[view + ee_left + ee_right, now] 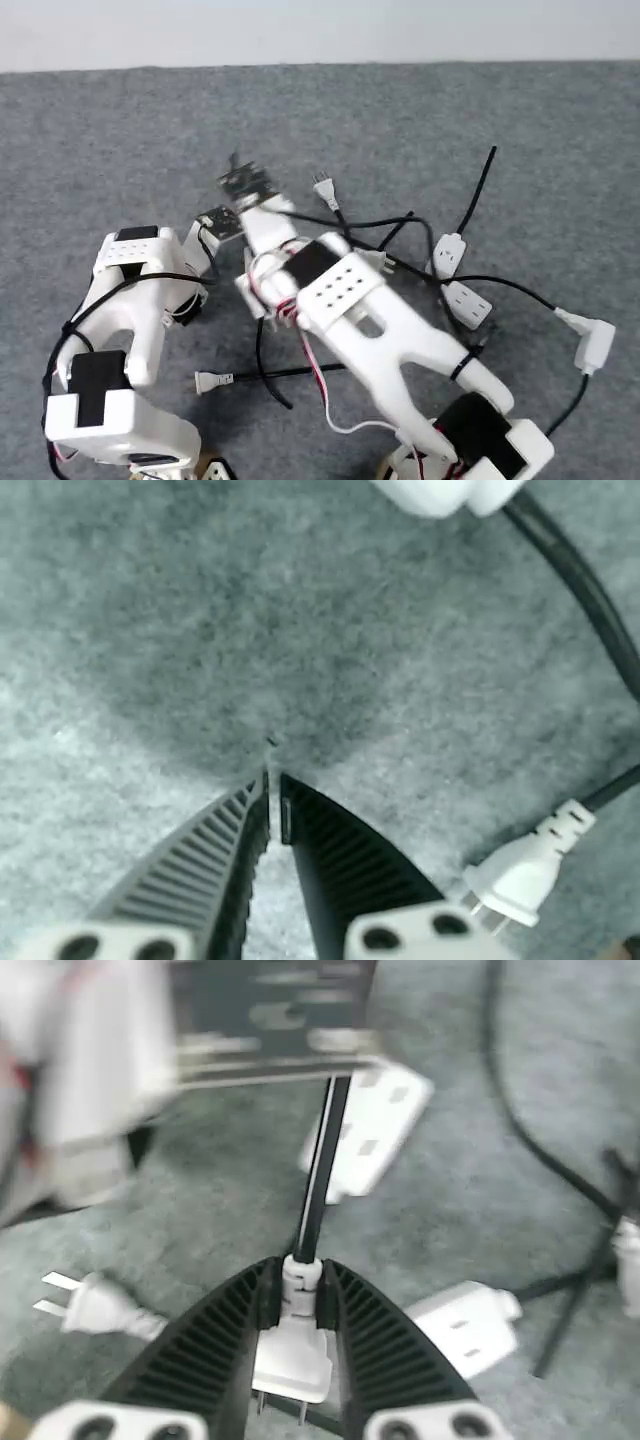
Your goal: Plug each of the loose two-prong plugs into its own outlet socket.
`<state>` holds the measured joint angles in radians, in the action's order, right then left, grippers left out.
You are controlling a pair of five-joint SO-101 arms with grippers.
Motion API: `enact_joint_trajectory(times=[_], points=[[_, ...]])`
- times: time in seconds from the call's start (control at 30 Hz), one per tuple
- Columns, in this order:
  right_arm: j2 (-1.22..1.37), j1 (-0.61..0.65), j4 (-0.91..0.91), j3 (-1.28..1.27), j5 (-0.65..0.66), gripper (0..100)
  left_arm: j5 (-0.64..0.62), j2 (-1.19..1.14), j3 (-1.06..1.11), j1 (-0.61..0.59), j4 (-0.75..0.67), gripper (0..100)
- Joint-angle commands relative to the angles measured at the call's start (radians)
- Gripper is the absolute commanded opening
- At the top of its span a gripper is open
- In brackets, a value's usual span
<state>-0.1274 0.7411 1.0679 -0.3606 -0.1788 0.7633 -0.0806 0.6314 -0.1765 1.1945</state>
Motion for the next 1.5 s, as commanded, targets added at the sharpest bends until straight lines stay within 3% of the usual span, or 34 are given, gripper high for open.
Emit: enact_joint_trajectory(times=[0.0, 0.2, 0.37, 0.63, 1.07, 1.3, 1.47], points=[[-0.061, -0.074, -0.016, 0.020, 0.009, 0.8, -0.035, 0.040, -0.036, -0.038, -0.017, 1], [-0.105, -0.096, 0.074, 0.075, 0.005, 0.8, -0.130, 0.025, -0.045, -0.021, -0.028, 1], [-0.205, -0.010, 0.110, 0.028, 0.011, 0.8, -0.133, -0.026, -0.084, -0.014, -0.002, 1], [-0.170, 0.073, 0.018, -0.040, 0.012, 0.8, 0.035, -0.052, -0.107, 0.006, 0.080, 1], [-0.093, 0.071, 0.012, -0.011, 0.060, 0.8, 0.120, 0.425, 0.361, 0.064, -0.161, 1], [-0.094, 0.067, 0.005, -0.011, 0.091, 0.8, 0.114, 0.489, 0.406, 0.051, -0.201, 1], [-0.081, 0.054, -0.068, -0.018, 0.092, 0.8, 0.038, 0.491, 0.400, 0.028, -0.232, 1]])
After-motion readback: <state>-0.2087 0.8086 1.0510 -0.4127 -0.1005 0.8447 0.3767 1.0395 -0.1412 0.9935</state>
